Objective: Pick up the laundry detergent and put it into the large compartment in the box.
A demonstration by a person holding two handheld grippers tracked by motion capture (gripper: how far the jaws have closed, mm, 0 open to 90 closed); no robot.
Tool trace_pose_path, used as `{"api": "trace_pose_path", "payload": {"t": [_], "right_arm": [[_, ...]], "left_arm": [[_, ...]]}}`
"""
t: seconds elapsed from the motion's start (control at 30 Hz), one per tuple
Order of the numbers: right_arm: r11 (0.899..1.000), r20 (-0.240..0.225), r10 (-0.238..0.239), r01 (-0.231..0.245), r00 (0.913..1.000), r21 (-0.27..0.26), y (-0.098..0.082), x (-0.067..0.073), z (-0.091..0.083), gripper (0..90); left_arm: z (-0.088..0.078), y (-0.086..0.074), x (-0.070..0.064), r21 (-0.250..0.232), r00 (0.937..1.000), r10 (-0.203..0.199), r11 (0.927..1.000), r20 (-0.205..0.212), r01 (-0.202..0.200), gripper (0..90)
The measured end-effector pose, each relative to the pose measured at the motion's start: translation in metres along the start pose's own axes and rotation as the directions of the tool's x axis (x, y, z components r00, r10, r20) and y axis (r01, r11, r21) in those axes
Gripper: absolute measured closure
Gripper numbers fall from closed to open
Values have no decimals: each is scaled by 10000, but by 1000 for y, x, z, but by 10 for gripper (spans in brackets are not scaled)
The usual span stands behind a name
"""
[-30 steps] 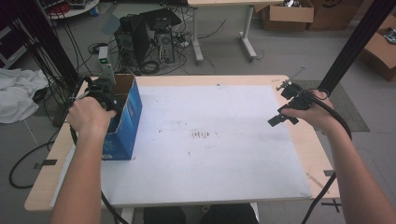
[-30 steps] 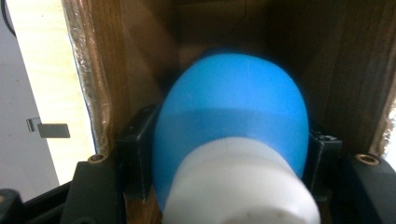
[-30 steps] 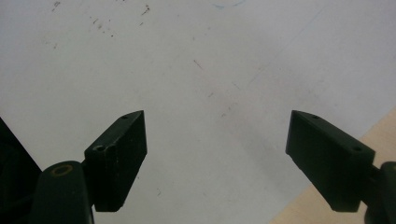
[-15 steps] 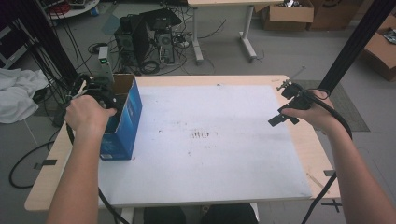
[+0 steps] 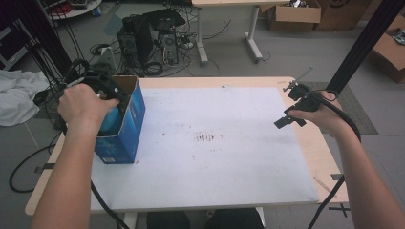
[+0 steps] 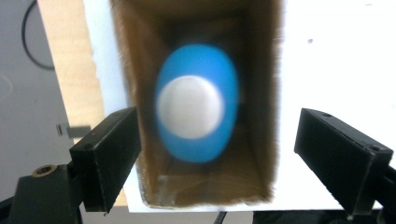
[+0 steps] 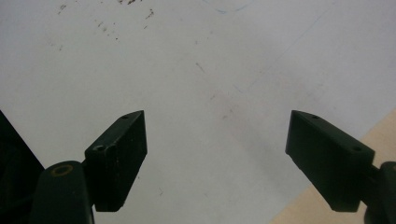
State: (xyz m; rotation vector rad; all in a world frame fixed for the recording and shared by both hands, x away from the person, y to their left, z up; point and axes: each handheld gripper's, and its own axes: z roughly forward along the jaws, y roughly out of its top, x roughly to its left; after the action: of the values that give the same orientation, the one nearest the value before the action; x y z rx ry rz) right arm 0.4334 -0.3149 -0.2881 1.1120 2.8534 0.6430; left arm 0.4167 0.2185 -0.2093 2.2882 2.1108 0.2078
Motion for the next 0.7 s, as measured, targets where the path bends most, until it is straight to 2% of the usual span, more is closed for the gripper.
{"api": "trace_pose_path", "payload": {"t": [0.03, 0.07, 0.1, 0.13, 0.17, 0.23, 0.27, 0.3, 0.33, 0.4, 0.47, 0.53, 0.57, 0.6, 0.63, 0.67, 0.7], "right_arm": [[10000, 1, 0, 0, 10000, -13, 0, 0, -1, 206], [10000, 4, -21, 21, 10000, -28, 0, 1, -1, 206], [10000, 6, -25, 25, 10000, -27, 0, 1, -1, 207], [10000, 6, -25, 25, 10000, -27, 0, 1, -1, 207], [10000, 42, 0, 0, 10000, -18, 1, 1, -2, 206], [10000, 42, 6, -6, 10000, -12, 0, 2, -3, 207], [10000, 42, 6, -6, 10000, -12, 0, 2, -3, 207], [10000, 56, -10, 10, 10000, 5, 0, 2, -4, 206], [10000, 56, -10, 10, 10000, 5, 0, 2, -4, 206], [10000, 61, -18, 18, 10000, -22, 0, 3, -4, 206], [10000, 74, -28, 28, 10000, -17, 0, 4, -5, 207], [10000, 86, -34, 34, 10000, -13, 0, 4, -6, 208], [10000, 94, -19, 19, 10000, -5, 0, 4, -6, 208], [10000, 94, -19, 19, 10000, -5, 0, 4, -6, 208], [10000, 81, 20, -20, 10000, -2, 0, 5, -7, 208], [10000, 81, 20, -20, 10000, -2, 0, 5, -7, 208], [10000, 91, 7, -7, 10000, 2, 0, 4, -7, 208]], "left_arm": [[-4, 0, -3, -55, 9998, 215, 9998, 7, -215, 145], [-4, 0, -3, -55, 9998, 215, 9998, 7, -215, 139], [-9, 0, -12, -242, 9990, 455, 9987, -30, -456, 125], [-9, 0, -12, -242, 9990, 455, 9987, -30, -456, 114], [-13, 0, -21, -388, 9966, 806, 9960, 176, -799, 100], [-16, 0, -30, -479, 9926, 1186, 9919, 254, -1173, 82], [-16, 0, -30, -479, 9926, 1186, 9919, 254, -1173, 81], [-17, 0, -41, -472, 9870, 1578, 9866, 300, -1563, 76], [-17, 0, -41, -472, 9870, 1578, 9866, 300, -1563, 71], [-19, -1, -52, -563, 9805, 1935, 9799, 334, -1915, 64], [-21, -2, -63, -726, 9730, 2274, 9718, 384, -2243, 43], [-22, -3, -73, -818, 9630, 2636, 9625, 560, -2587, 29], [-24, -4, -84, -891, 9517, 3015, 9511, 585, -2958, 10], [-24, -4, -84, -891, 9517, 3015, 9511, 585, -2958, 5], [-25, -6, -94, -1010, 9408, 3326, 9402, 654, -3254, 2], [-25, -6, -94, -1010, 9408, 3326, 9402, 654, -3254, 1], [-25, -9, -105, -1200, 9313, 3564, 9304, 755, -3463, 1]]}}
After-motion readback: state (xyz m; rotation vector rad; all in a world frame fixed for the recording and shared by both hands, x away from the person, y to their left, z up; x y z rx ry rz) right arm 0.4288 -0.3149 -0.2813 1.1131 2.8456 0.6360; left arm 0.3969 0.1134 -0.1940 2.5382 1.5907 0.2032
